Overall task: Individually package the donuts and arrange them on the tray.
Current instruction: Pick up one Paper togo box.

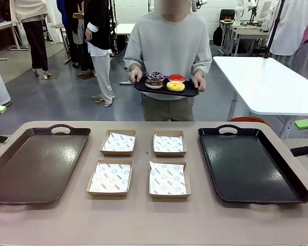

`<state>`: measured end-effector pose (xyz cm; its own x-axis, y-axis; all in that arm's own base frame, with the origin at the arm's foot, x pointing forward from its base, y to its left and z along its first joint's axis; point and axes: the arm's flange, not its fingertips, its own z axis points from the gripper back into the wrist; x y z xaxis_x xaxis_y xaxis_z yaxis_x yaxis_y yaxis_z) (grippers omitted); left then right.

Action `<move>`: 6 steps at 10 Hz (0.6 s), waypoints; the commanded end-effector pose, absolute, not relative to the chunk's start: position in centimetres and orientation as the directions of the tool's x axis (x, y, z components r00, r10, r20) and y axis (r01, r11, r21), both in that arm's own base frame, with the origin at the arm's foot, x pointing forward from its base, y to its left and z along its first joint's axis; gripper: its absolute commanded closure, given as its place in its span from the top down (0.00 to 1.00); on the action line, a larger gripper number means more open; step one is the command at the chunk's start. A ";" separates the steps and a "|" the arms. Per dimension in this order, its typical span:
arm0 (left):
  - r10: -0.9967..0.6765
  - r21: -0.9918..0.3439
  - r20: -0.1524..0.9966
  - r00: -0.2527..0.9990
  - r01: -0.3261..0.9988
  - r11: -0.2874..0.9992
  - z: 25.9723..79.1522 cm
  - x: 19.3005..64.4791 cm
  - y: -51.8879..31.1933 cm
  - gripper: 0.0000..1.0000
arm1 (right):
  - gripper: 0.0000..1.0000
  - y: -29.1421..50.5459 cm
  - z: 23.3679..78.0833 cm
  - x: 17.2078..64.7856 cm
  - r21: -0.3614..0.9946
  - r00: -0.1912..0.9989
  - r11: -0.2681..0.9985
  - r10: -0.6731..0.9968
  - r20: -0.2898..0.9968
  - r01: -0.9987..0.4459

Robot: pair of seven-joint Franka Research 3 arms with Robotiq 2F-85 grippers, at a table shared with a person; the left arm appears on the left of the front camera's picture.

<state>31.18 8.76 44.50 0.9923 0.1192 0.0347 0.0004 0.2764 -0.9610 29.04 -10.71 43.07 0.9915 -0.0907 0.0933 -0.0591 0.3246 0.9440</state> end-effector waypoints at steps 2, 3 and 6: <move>0.169 -0.955 0.048 0.984 -0.004 0.297 44.0 29.4 11.4 1.00 | 1.00 -12.4 43.1 27.6 0.931 0.986 0.357 -0.110 0.125 -0.078; 0.194 -0.952 0.036 0.980 -0.025 0.305 43.7 29.1 12.1 1.00 | 1.00 -12.8 43.2 27.5 0.929 0.985 0.362 -0.119 0.126 -0.075; 0.239 -0.935 0.021 0.971 -0.065 0.348 44.0 28.6 13.6 1.00 | 1.00 -14.0 43.5 26.9 0.910 0.982 0.414 -0.162 0.096 -0.020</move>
